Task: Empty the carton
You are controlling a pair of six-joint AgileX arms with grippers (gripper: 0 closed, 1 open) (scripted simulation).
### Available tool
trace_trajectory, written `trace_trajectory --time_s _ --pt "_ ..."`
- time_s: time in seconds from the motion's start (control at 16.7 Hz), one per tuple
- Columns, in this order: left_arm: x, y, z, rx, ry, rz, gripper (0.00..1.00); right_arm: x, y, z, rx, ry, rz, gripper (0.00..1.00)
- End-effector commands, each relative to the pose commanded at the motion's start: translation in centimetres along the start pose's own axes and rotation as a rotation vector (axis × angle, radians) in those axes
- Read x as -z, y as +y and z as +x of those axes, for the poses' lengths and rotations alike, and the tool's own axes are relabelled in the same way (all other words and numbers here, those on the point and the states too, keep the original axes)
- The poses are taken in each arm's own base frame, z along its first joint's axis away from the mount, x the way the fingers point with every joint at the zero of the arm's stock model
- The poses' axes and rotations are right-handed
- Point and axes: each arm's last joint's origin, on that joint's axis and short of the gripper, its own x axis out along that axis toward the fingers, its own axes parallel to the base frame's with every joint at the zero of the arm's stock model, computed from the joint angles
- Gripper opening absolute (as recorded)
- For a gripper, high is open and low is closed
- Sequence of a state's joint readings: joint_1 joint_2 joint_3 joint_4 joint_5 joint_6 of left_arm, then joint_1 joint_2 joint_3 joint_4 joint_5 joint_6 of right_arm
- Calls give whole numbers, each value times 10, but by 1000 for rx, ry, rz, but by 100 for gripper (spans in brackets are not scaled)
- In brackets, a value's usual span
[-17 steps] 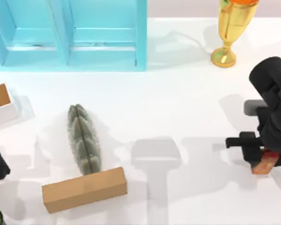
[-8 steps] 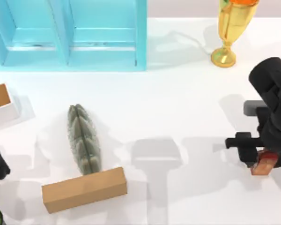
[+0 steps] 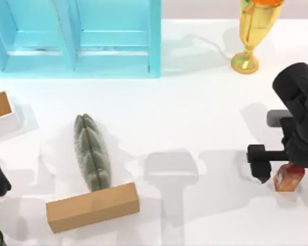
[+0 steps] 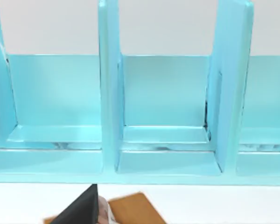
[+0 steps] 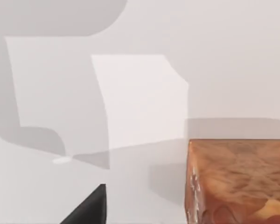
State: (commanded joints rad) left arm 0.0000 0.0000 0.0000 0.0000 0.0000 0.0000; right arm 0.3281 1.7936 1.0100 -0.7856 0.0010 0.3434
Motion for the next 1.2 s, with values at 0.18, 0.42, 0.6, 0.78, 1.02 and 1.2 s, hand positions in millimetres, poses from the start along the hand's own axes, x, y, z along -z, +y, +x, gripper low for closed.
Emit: trace_trajectory --time_s 0.18,0.42,0.6,0.78,1.02,1.2 --pt "0 0 0 0 0 0 100 0 0 0 0 -1 1 100" --pt "0 0 0 0 0 0 100 -2 1 -16 1 2 1 100" --pt "0 0 0 0 0 0 100 -4 1 -43 1 3 1 100" --pt "0 0 0 0 0 0 100 -2 0 -70 1 2 1 100" --pt "0 0 0 0 0 0 100 0 0 -80 0 -1 1 100" --pt "0 0 0 0 0 0 100 -1 0 -79 1 4 0 100"
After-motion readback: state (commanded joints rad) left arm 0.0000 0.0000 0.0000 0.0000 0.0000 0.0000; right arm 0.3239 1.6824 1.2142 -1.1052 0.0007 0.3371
